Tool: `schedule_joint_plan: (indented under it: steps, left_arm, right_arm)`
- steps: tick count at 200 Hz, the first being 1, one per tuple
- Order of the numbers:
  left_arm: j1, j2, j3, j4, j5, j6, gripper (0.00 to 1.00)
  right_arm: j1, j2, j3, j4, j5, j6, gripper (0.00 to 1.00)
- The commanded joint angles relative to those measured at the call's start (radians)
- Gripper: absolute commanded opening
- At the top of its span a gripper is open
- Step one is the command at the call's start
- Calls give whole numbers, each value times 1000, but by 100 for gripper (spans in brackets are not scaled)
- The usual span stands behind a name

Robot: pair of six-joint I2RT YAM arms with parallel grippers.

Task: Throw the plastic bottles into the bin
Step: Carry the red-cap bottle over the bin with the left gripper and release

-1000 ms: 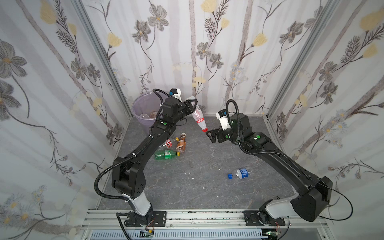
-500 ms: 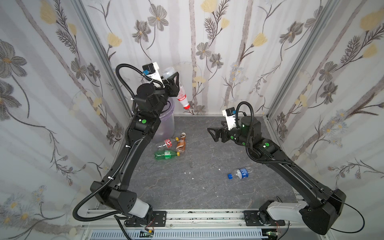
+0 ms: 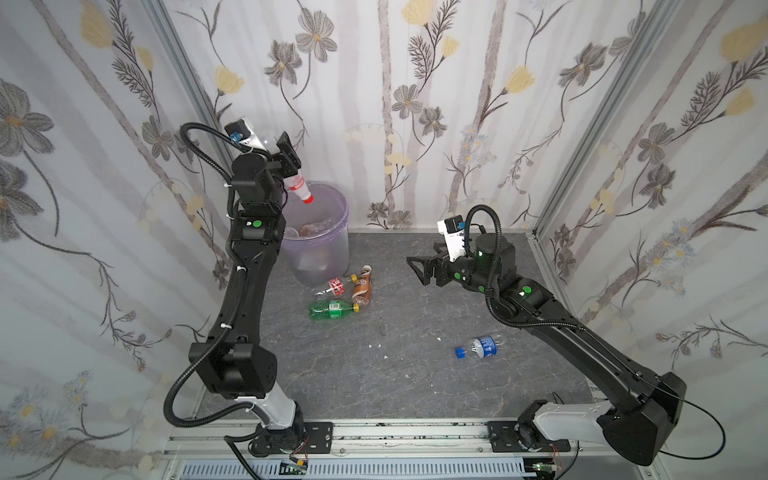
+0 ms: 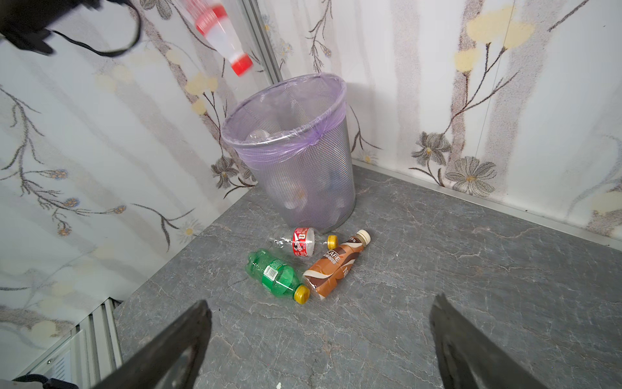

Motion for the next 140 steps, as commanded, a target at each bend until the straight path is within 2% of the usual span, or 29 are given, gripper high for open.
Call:
schedule_joint_plan:
  steps: [1, 10, 74, 140]
  left_arm:
    - [6, 50, -24, -145, 261, -215, 99]
    - [4, 32, -53, -152, 285, -238, 100]
    - [-33, -216, -98, -151, 249, -220, 100]
    - [-132, -309, -290, -145, 227, -238, 100]
  right_arm:
    - [7, 6, 0, 35, -1, 10, 100]
    - [7, 5, -5, 38, 1, 10, 100]
    - [10, 67, -6, 70, -24, 27, 100]
    - [15, 75, -10, 56, 8, 34, 100]
